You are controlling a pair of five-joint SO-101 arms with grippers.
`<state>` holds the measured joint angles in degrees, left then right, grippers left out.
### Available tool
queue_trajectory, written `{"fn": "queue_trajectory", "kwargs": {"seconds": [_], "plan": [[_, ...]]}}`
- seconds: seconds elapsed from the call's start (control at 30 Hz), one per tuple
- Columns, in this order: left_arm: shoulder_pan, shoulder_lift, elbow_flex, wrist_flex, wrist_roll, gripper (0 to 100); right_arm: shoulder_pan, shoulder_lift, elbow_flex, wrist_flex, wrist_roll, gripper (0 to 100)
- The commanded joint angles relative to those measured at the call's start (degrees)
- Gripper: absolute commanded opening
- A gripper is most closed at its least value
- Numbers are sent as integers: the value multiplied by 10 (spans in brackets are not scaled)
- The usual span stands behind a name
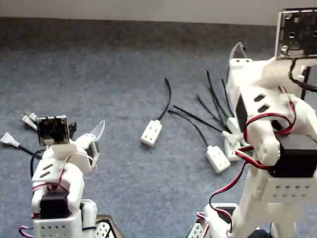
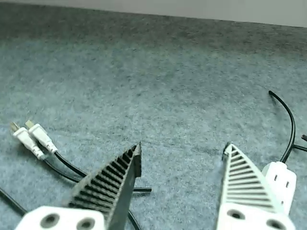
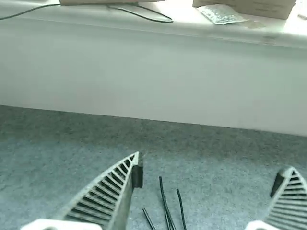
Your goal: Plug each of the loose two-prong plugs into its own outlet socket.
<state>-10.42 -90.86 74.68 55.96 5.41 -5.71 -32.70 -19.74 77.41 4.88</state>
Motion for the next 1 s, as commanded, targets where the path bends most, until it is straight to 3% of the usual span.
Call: {"fn": "queue_trajectory", "kwargs": {"seconds": [0.0,0.2,0.43,0.97], "plan": [[-20,129,-72,-39,33,271,-17,-1,-6,3,2,401],[-60,393,-253,-31,84,271,-17,-1,-6,3,3,401],[-114,652,-462,84,120,270,-17,-1,-6,3,3,401],[-258,1004,-731,111,127,267,-70,1,0,4,4,401]]}}
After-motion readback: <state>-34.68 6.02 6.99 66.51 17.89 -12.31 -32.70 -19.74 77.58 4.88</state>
